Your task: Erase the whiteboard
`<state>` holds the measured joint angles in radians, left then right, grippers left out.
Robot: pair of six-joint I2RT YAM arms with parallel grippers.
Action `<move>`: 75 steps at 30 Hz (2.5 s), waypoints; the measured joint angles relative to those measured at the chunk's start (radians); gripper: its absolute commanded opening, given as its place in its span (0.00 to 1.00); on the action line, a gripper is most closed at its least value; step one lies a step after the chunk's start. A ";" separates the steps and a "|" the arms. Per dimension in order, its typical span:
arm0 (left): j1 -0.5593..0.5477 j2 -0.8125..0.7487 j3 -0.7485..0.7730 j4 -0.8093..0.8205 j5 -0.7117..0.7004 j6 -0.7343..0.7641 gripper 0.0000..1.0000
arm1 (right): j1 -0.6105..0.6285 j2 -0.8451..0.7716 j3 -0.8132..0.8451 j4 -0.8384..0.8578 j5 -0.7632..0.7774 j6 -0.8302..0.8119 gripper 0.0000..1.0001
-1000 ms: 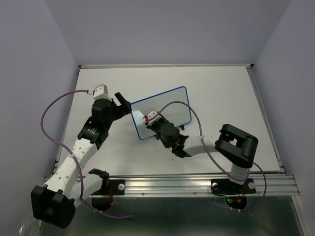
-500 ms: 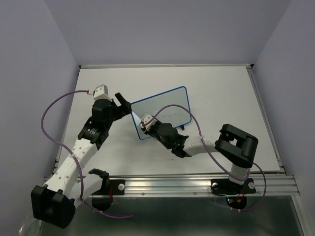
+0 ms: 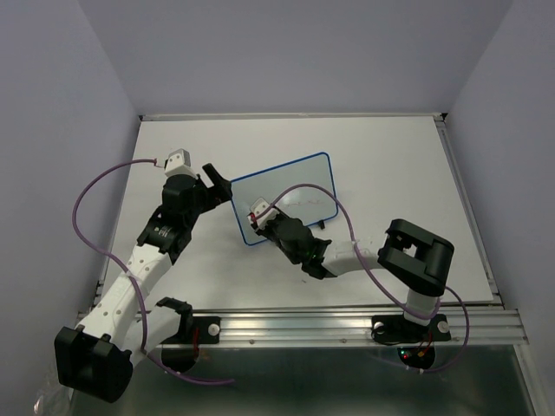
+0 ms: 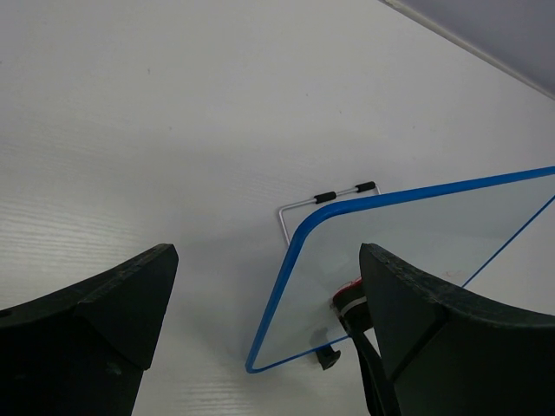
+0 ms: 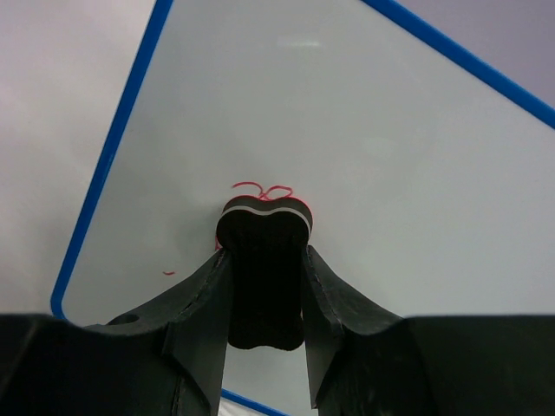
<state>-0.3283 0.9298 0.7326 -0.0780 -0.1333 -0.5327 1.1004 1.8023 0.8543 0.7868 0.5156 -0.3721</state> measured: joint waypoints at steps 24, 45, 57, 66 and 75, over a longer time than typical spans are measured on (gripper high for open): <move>-0.006 -0.024 -0.006 0.000 -0.007 0.000 0.99 | -0.009 0.005 0.020 -0.006 -0.116 -0.096 0.01; -0.006 -0.025 -0.006 0.000 -0.010 0.000 0.99 | -0.008 0.005 0.011 -0.060 0.043 -0.073 0.01; -0.012 -0.031 -0.006 0.000 -0.010 -0.001 0.99 | -0.026 -0.001 0.000 -0.023 0.119 -0.045 0.04; -0.013 -0.031 -0.007 0.000 -0.010 -0.001 0.99 | -0.040 -0.027 -0.015 -0.008 -0.068 -0.281 0.04; -0.013 -0.060 -0.009 0.000 -0.016 -0.006 0.99 | -0.041 -0.027 0.017 -0.028 -0.224 -0.518 0.09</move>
<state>-0.3408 0.8696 0.7238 -0.0784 -0.1497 -0.5392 1.0595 1.7756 0.8711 0.7586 0.2913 -0.8906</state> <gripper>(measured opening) 0.989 0.393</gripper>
